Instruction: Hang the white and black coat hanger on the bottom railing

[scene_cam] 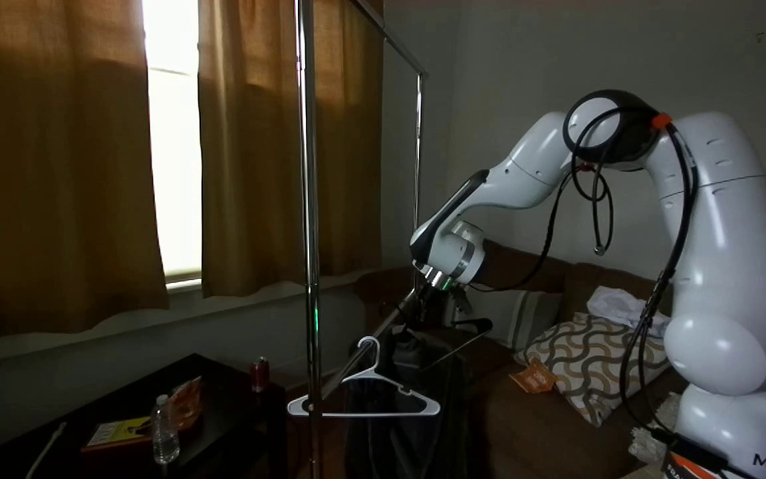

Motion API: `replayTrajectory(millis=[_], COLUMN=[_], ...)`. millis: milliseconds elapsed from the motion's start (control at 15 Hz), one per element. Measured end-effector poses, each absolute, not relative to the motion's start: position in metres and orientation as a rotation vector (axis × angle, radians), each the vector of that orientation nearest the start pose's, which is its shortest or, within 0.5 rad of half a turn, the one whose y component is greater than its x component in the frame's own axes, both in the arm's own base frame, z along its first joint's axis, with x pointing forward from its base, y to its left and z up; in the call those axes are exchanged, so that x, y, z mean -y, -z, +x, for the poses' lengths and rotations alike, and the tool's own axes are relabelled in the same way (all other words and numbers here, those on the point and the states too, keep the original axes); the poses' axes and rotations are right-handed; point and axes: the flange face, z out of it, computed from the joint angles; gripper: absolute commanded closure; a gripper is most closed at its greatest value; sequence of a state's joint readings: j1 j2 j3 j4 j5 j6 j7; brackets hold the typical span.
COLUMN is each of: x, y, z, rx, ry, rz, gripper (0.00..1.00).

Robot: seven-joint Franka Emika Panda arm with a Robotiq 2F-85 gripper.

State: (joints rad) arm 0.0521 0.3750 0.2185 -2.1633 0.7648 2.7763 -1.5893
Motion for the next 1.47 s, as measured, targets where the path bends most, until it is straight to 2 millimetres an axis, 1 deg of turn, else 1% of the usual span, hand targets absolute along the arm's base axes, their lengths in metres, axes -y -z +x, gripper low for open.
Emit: replayTrajectory(millis=[133, 267, 600, 867, 933, 1000, 1067, 1267, 1333, 1467], x=[-0.124, -0.128, -0.140, -0.144, -0.144, -0.144, -0.143, -0.142, -0.142, -0.141], y=[-0.230, -0.222, -0.206, -0.192, -0.188, -0.184, -0.181, -0.177, -0.178, -0.184], z=[0.569, 0.573, 0.583, 0.587, 0.587, 0.587, 0.587, 0.587, 0.588, 0.591], rx=[1.539, 1.540, 1.537, 1.529, 1.527, 1.527, 1.524, 1.521, 1.522, 1.548], ry=[0.643, 0.656, 0.664, 0.649, 0.642, 0.635, 0.629, 0.623, 0.626, 0.630], rz=[-2.434, -2.428, -2.395, -2.388, -2.387, -2.386, -2.387, -2.389, -2.390, -2.385], gripper=[0.98, 0.98, 0.98, 0.98, 0.68, 0.65, 0.60, 0.38, 0.29, 0.16])
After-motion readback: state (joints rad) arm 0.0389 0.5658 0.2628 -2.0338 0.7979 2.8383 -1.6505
